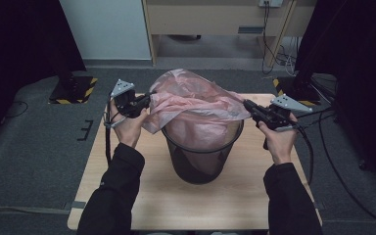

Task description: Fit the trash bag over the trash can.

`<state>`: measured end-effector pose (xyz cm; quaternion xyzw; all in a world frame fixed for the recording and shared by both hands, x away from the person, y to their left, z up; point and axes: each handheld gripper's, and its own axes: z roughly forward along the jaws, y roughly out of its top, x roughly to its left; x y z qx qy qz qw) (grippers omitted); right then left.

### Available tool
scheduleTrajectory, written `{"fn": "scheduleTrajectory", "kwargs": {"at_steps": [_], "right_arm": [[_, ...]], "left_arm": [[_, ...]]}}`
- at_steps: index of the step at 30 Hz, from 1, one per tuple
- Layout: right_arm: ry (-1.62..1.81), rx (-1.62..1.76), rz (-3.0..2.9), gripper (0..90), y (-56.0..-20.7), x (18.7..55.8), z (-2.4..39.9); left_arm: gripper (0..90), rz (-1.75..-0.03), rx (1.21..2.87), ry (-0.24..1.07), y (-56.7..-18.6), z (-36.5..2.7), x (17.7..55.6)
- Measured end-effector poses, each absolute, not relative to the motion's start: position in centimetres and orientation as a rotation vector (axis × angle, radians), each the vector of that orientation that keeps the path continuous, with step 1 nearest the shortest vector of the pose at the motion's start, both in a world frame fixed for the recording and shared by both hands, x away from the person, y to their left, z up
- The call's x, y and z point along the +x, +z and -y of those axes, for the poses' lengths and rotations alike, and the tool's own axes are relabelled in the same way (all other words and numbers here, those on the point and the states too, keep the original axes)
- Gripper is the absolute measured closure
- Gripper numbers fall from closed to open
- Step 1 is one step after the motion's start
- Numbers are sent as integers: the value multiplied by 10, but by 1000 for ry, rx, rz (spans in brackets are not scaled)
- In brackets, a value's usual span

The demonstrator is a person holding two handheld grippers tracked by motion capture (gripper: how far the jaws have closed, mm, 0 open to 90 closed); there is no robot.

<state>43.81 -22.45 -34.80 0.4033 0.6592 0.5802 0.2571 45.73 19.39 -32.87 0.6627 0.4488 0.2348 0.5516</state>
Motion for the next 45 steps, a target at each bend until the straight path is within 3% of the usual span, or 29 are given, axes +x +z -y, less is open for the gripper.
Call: {"fn": "scheduleTrajectory", "kwargs": {"at_steps": [22,29,39,45], "right_arm": [[1466,1133,-1857,886,-374,458,217],[1431,1158,-1872,889,-373,458,219],[1316,1186,-1857,889,-372,470,215],[1322,1202,-1867,891,-379,473,210]], "left_arm": [[900,-1161,1695,359,-388,-191,476],[900,-1224,1699,336,-390,-196,475],[900,-1268,1757,471,-379,-193,483],[900,-1245,1774,408,-397,-183,482]]}}
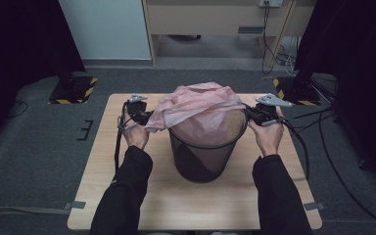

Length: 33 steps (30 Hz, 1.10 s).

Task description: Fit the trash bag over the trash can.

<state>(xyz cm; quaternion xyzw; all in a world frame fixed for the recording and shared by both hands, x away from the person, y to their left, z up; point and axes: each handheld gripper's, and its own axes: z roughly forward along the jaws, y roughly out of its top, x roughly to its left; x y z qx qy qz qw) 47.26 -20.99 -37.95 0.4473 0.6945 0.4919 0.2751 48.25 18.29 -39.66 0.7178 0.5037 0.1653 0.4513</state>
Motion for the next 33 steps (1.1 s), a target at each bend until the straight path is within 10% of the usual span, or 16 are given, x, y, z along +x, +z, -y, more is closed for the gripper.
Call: {"fn": "scheduleTrajectory", "kwargs": {"at_steps": [19,25,33], "right_arm": [[1229,1306,-1941,886,-386,472,211],[1377,1295,-1821,563,-379,464,232],[1591,1202,-1624,403,-356,441,253]], "left_arm": [[882,-1319,1762,387,-402,-193,476],[504,-1267,1542,530,-386,-218,459],[449,-1142,1381,592,-355,-242,418]]}}
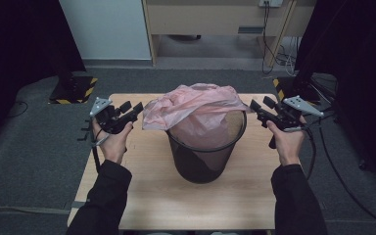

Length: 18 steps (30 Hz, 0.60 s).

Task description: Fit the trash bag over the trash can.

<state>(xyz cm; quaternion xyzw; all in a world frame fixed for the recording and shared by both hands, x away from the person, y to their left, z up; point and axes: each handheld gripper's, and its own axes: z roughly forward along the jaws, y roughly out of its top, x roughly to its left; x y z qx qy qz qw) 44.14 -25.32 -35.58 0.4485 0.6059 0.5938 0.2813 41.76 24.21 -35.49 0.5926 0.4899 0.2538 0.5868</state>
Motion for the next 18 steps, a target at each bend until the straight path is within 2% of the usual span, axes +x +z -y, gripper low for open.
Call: {"fn": "scheduleTrajectory", "kwargs": {"at_steps": [9,18], "right_arm": [[1715,1031,-1636,378,-326,421,245],[1750,962,-1748,354,-327,422,219]], "left_arm": [[446,-1001,1293,529,-332,-235,375],[424,-946,1376,486,-335,-211,356]]}}
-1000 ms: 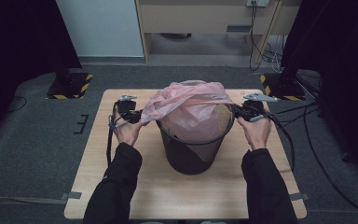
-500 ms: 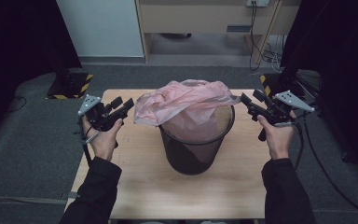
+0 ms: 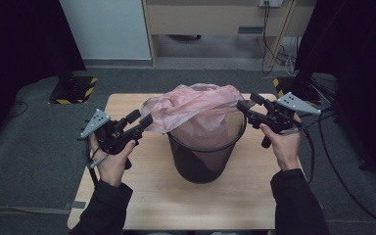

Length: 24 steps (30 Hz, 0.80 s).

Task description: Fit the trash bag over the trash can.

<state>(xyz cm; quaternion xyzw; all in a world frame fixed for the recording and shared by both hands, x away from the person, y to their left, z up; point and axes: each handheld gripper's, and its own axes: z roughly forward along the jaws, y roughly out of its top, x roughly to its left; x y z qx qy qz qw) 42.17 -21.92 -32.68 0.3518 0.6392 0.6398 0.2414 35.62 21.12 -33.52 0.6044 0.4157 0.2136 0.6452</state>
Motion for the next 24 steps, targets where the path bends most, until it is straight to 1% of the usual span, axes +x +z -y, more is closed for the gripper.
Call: {"fn": "scheduleTrajectory", "kwargs": {"at_steps": [1,2,3,4,5,8,11,12,13,16,24], "right_arm": [[1740,953,-1756,376,-328,423,217],[1737,949,-1769,422,-329,424,216],[1724,939,-1781,477,-331,424,214],[1708,937,-1790,556,-332,424,213],[1700,936,-1816,628,-333,424,213],[1699,920,-1827,778,-337,422,213],[1711,918,-1827,879,-338,420,216],[1722,919,-1824,899,-338,420,217],[1725,925,-1825,900,-338,419,218],[1729,927,-1824,900,-337,418,219],[1797,918,-1757,900,-330,405,231]], "left_arm": [[436,-942,1380,479,-336,-210,356],[466,-937,1376,464,-338,-209,356],[483,-936,1379,456,-340,-208,356],[504,-938,1384,445,-342,-207,356],[545,-936,1385,430,-344,-206,356],[642,-939,1397,390,-348,-204,358],[744,-935,1398,359,-349,-202,359],[776,-935,1393,353,-348,-201,359],[814,-932,1401,351,-348,-200,359],[874,-926,1415,346,-348,-199,358],[891,-907,1415,325,-346,-202,345]]}}
